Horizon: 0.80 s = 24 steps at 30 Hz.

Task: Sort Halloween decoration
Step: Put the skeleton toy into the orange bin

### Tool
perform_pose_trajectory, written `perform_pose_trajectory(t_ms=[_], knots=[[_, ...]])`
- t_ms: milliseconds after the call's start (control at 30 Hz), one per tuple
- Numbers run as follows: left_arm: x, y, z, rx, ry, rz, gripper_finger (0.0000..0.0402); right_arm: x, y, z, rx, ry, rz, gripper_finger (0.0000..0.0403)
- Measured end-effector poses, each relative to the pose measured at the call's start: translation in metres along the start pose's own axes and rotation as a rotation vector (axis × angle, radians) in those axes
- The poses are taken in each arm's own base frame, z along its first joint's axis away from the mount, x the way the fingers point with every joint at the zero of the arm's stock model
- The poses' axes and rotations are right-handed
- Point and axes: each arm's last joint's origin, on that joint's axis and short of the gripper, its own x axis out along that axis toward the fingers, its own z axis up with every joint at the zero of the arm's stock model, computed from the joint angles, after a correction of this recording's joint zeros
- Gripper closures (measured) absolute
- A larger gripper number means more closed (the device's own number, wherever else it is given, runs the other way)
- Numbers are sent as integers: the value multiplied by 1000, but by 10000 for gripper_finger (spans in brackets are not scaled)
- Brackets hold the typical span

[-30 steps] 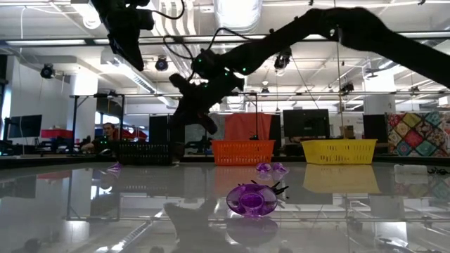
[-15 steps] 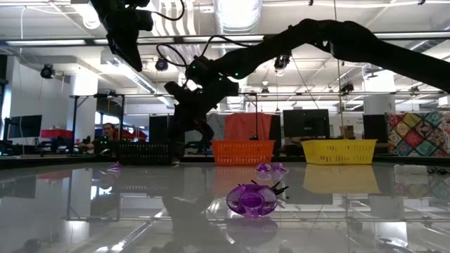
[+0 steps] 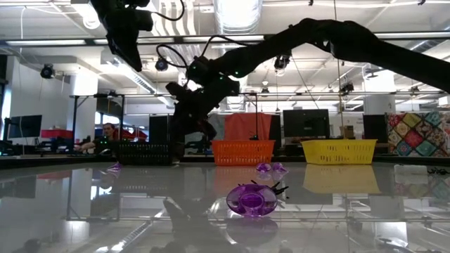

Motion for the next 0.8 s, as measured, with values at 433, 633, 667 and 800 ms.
perform_pose_trajectory(t_ms=[433,633,667,800], knots=[[5,-3,-10,-41,97,-21,283,-60,27,-32,-70,471,-176,291],[24,-5,-22,-75,160,-31,283,-67,48,-51,-143,631,-237,291],[28,-6,-25,-85,177,-37,283,-66,53,-54,-159,653,-232,291],[41,-16,-36,-116,229,-130,283,-61,70,-65,-201,716,-218,291]])
